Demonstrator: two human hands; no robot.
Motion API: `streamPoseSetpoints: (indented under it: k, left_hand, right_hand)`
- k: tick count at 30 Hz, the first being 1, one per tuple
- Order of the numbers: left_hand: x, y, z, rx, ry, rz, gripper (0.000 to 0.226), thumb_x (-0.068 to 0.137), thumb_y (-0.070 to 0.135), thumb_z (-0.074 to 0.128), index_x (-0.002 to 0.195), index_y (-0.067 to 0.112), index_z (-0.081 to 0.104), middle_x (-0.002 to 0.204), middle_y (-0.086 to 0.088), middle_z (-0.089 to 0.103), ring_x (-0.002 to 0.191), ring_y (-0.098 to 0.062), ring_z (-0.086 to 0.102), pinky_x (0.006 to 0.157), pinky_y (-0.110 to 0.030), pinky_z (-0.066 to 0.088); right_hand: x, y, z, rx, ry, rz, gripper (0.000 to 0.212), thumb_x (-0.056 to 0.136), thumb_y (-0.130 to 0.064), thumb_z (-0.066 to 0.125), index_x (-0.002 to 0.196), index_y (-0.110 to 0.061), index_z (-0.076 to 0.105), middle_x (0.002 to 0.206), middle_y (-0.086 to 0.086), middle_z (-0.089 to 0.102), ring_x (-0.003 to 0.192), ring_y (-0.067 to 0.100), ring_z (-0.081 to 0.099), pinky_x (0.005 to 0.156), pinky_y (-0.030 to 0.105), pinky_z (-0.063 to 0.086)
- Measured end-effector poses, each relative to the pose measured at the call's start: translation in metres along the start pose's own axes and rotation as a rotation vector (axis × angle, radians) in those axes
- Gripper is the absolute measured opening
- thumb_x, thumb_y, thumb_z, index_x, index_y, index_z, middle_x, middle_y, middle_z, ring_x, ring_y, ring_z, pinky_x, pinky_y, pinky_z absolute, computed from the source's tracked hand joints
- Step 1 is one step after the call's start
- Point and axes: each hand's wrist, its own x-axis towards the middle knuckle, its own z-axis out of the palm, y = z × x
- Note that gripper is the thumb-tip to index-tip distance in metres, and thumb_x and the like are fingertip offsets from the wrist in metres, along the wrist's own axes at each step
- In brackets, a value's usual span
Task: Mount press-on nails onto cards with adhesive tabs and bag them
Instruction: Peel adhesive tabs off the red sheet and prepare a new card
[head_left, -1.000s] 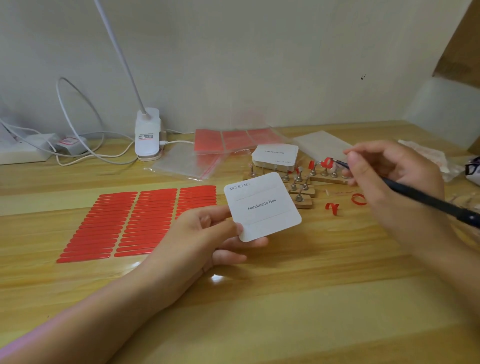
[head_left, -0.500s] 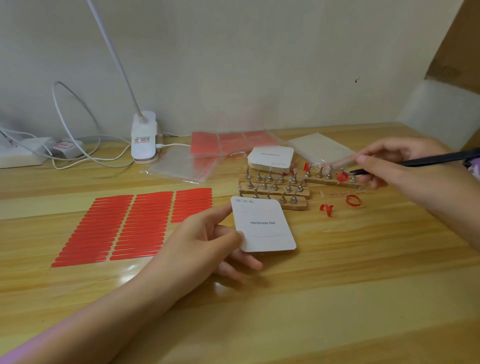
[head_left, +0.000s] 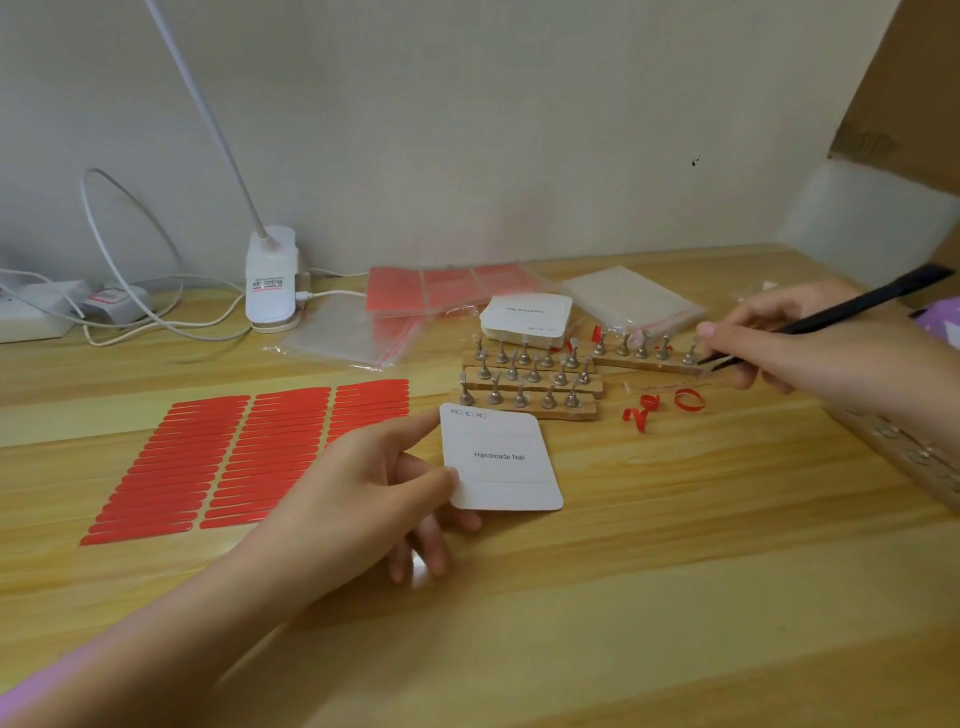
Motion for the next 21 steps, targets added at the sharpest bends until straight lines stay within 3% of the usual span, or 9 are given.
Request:
streamPoseSetpoints:
  k: [2, 4, 6, 8, 13, 16, 18, 21]
  left_hand:
    - [0.0, 0.0, -0.001, 0.02, 0.032, -0.022, 0.051, 0.09, 0.0, 0.046, 0.107, 0.047, 0.038, 0.069, -0.008, 0.072, 0.038, -0.014, 0.054, 0.035, -0.02, 0.039]
    - [0.0, -0.001, -0.001, 0.057, 0.06, -0.029, 0.057, 0.09, 0.001, 0.048, 0.124, 0.042, 0.026, 0.066, -0.006, 0.071, 0.036, -0.013, 0.051, 0.034, -0.02, 0.038]
    - [-0.001, -0.001, -0.002, 0.117, 0.072, -0.021, 0.063, 0.09, 0.003, 0.05, 0.134, 0.038, 0.022, 0.064, -0.005, 0.07, 0.035, -0.012, 0.049, 0.034, -0.022, 0.038]
    - [-0.002, -0.002, -0.003, 0.152, 0.077, -0.013, 0.064, 0.09, 0.004, 0.05, 0.14, 0.034, 0.023, 0.062, -0.004, 0.069, 0.035, -0.012, 0.048, 0.034, -0.022, 0.038]
    - [-0.003, -0.003, -0.004, 0.205, 0.092, 0.007, 0.062, 0.091, 0.008, 0.049, 0.138, 0.04, 0.024, 0.06, -0.003, 0.067, 0.036, -0.012, 0.048, 0.035, -0.023, 0.038]
    - [-0.004, -0.002, -0.005, 0.236, 0.081, 0.011, 0.058, 0.091, 0.008, 0.048, 0.132, 0.044, 0.026, 0.059, -0.003, 0.066, 0.035, -0.012, 0.047, 0.036, -0.023, 0.038]
    - [-0.004, -0.001, -0.005, 0.24, 0.073, 0.012, 0.055, 0.091, 0.009, 0.048, 0.127, 0.046, 0.029, 0.059, -0.003, 0.066, 0.035, -0.012, 0.047, 0.036, -0.023, 0.039]
    - [-0.004, 0.0, -0.006, 0.257, 0.064, 0.015, 0.051, 0.091, 0.01, 0.048, 0.12, 0.049, 0.032, 0.06, -0.003, 0.066, 0.035, -0.011, 0.048, 0.036, -0.023, 0.04]
  right_hand:
    - [-0.003, -0.002, 0.005, 0.021, 0.022, -0.039, 0.047, 0.073, -0.069, 0.043, 0.076, -0.028, 0.065, 0.056, -0.008, 0.068, 0.037, 0.005, 0.056, 0.052, 0.026, 0.041]
    - [-0.005, -0.002, 0.007, 0.088, 0.057, -0.072, 0.058, 0.07, -0.074, 0.03, 0.075, -0.027, 0.064, 0.056, -0.007, 0.068, 0.039, 0.011, 0.061, 0.05, 0.026, 0.04]
    - [-0.005, 0.001, 0.009, 0.053, 0.104, -0.146, 0.054, 0.073, -0.072, 0.033, 0.069, -0.026, 0.062, 0.057, -0.01, 0.068, 0.042, 0.008, 0.061, 0.05, 0.021, 0.041]
    - [-0.004, 0.006, 0.01, -0.165, 0.119, -0.247, 0.049, 0.066, -0.073, 0.038, 0.066, -0.028, 0.057, 0.057, -0.01, 0.065, 0.048, 0.002, 0.059, 0.049, 0.015, 0.039]
    - [-0.006, 0.015, 0.025, -0.518, 0.017, -0.231, 0.06, 0.05, -0.085, 0.036, 0.077, -0.032, 0.045, 0.063, -0.008, 0.056, 0.058, 0.006, 0.051, 0.053, 0.022, 0.04]
    - [-0.006, 0.016, 0.037, -0.563, 0.054, -0.233, 0.063, 0.048, -0.087, 0.037, 0.083, -0.034, 0.042, 0.065, -0.012, 0.052, 0.061, 0.002, 0.046, 0.053, 0.024, 0.038]
    - [-0.006, 0.018, 0.041, -0.532, 0.072, -0.255, 0.054, 0.055, -0.081, 0.046, 0.083, -0.034, 0.042, 0.067, -0.013, 0.053, 0.063, 0.001, 0.047, 0.055, 0.025, 0.041]
    - [-0.006, 0.02, 0.044, -0.474, 0.063, -0.275, 0.032, 0.07, -0.059, 0.062, 0.075, -0.036, 0.041, 0.064, -0.017, 0.05, 0.061, -0.004, 0.044, 0.05, 0.022, 0.034]
